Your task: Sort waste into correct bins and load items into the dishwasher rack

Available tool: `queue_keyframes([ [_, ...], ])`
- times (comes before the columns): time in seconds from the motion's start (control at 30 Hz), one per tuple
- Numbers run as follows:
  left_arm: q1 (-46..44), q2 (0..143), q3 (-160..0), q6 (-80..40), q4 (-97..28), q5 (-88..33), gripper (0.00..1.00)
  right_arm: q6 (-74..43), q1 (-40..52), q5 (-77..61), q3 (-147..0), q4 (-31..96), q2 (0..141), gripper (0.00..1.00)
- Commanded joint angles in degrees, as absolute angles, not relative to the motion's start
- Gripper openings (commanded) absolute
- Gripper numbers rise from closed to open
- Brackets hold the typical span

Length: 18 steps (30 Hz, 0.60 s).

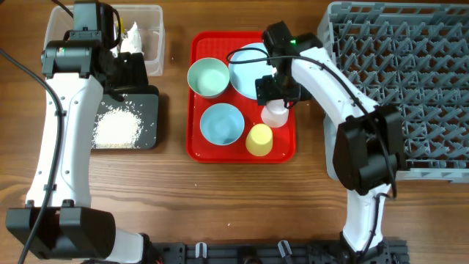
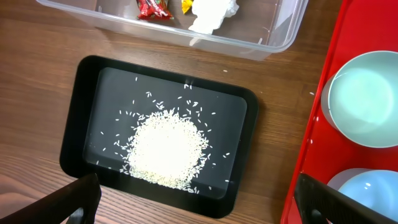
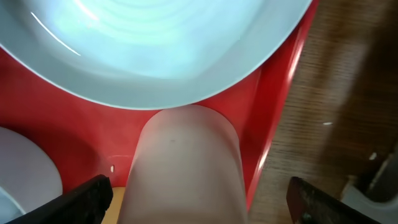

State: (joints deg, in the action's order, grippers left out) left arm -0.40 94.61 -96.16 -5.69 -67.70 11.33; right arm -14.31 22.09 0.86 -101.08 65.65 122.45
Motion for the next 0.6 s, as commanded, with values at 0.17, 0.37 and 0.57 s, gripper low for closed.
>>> queue_keyframes([
  [0.17,-0.1,94.72,-96.01,-6.09,-67.53,12.27,1.0,-15.2,22.33,-0.49,-95.98,64.05,123.98,0.89],
  [0.37,-0.1,94.72,-96.01,-6.09,-67.53,12.27,1.0,-15.2,22.33,-1.56,-95.59,63.24,123.98,0.53],
  [0.57,-0.1,94.72,-96.01,-6.09,-67.53,12.27,1.0,-15.18,22.28,-2.68,-96.07,65.41,123.59,0.45],
])
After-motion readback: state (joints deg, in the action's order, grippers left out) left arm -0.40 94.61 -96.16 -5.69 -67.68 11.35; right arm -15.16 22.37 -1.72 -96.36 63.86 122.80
